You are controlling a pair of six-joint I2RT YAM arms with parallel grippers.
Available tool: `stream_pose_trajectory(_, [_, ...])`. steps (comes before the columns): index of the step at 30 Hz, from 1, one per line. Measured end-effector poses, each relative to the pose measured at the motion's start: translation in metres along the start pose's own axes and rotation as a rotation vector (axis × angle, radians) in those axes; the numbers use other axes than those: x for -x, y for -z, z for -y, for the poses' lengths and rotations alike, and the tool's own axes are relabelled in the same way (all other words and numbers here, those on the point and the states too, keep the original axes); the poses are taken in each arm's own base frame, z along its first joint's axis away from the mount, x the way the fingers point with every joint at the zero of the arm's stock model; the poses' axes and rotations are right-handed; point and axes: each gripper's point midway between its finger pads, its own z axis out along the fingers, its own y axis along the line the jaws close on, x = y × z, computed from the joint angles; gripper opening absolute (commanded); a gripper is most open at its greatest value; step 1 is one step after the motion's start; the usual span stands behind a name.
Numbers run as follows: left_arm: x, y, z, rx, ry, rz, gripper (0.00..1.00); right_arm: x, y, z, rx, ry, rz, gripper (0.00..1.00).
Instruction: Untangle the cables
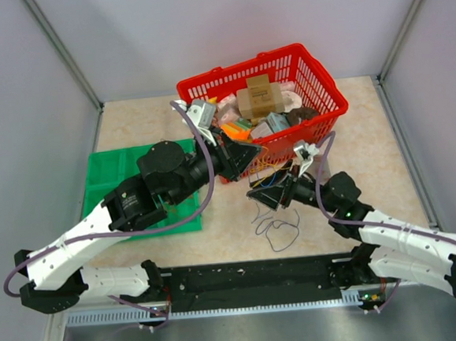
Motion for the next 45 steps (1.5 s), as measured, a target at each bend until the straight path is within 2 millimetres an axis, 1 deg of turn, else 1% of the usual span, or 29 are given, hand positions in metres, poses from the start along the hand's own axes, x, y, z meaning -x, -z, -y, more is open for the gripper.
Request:
stream_pose_trajectory(1, [0.000, 0.000, 0.000, -0.002, 0.000, -0.001, 0.00, 0.001, 0.000, 0.000, 0.000, 0.001, 0.003, 0.40])
stream_pose_trajectory(2, [-0.001, -0.001, 0.000, -0.003, 0.000, -0.003, 0.00, 0.000, -0.001, 0.000, -0.001, -0.001, 0.000, 0.40])
stream_pose_trajectory(6, [-0.001, -0.002, 0.000, -0.005, 0.002, -0.005, 0.00, -0.009, -0.006, 0.008, -0.018, -0.025, -0.029, 0.43])
stream_pose_trajectory(10, [0.000, -0.002, 0.002, -0.015, 0.005, -0.005, 0.00, -0.021, -0.011, 0.015, -0.035, -0.047, -0.064, 0.42])
stream_pose_trajectory(14, [0.000, -0.002, 0.002, -0.018, 0.005, -0.004, 0.00, -0.021, -0.016, 0.012, -0.026, -0.049, -0.066, 0.18])
stream_pose_trajectory(16, [0.000, -0.002, 0.002, -0.016, 0.005, -0.003, 0.00, -0.019, -0.017, 0.012, -0.028, -0.049, -0.059, 0.00])
stream_pose_trajectory(19, [0.002, -0.002, 0.000, -0.004, 0.003, 0.005, 0.00, -0.017, -0.017, 0.015, -0.049, -0.050, -0.046, 0.00])
stream_pose_trajectory(22, [0.008, 0.001, -0.008, 0.030, -0.018, 0.028, 0.00, -0.014, -0.012, 0.024, -0.119, -0.055, -0.027, 0.00])
stream_pose_trajectory(24, [0.015, 0.009, -0.020, 0.090, -0.049, 0.057, 0.00, -0.010, -0.004, 0.030, -0.169, -0.056, 0.001, 0.00])
stream_pose_trajectory(26, [0.029, 0.025, -0.036, 0.167, -0.094, 0.105, 0.00, -0.011, 0.014, 0.041, -0.246, -0.058, 0.031, 0.00])
stream_pose_trajectory(28, [0.046, 0.045, -0.050, 0.236, -0.131, 0.161, 0.00, -0.018, 0.036, 0.058, -0.344, -0.064, 0.049, 0.00])
stream_pose_trajectory(31, [0.074, 0.087, -0.079, 0.383, -0.188, 0.258, 0.00, -0.032, 0.070, 0.083, -0.495, -0.071, 0.063, 0.00])
stream_pose_trajectory(32, [0.080, 0.100, -0.090, 0.436, -0.205, 0.283, 0.00, -0.035, 0.084, 0.091, -0.548, -0.071, 0.072, 0.00])
stream_pose_trajectory(33, [0.085, 0.114, -0.100, 0.488, -0.220, 0.305, 0.00, -0.037, 0.093, 0.096, -0.584, -0.069, 0.079, 0.00])
stream_pose_trajectory(36, [0.092, 0.146, -0.131, 0.640, -0.264, 0.340, 0.00, -0.028, 0.117, 0.101, -0.654, -0.051, 0.137, 0.00])
stream_pose_trajectory(38, [0.093, 0.154, -0.150, 0.734, -0.292, 0.330, 0.00, -0.021, 0.126, 0.102, -0.681, -0.035, 0.168, 0.00])
stream_pose_trajectory(41, [0.093, 0.164, -0.191, 0.916, -0.325, 0.299, 0.00, -0.015, 0.135, 0.105, -0.737, 0.004, 0.161, 0.00])
stream_pose_trajectory(44, [0.088, 0.168, -0.221, 1.028, -0.348, 0.254, 0.00, -0.003, 0.136, 0.099, -0.751, 0.040, 0.154, 0.00])
stream_pose_trajectory(45, [0.088, 0.169, -0.227, 1.046, -0.351, 0.244, 0.00, 0.001, 0.135, 0.097, -0.751, 0.047, 0.153, 0.00])
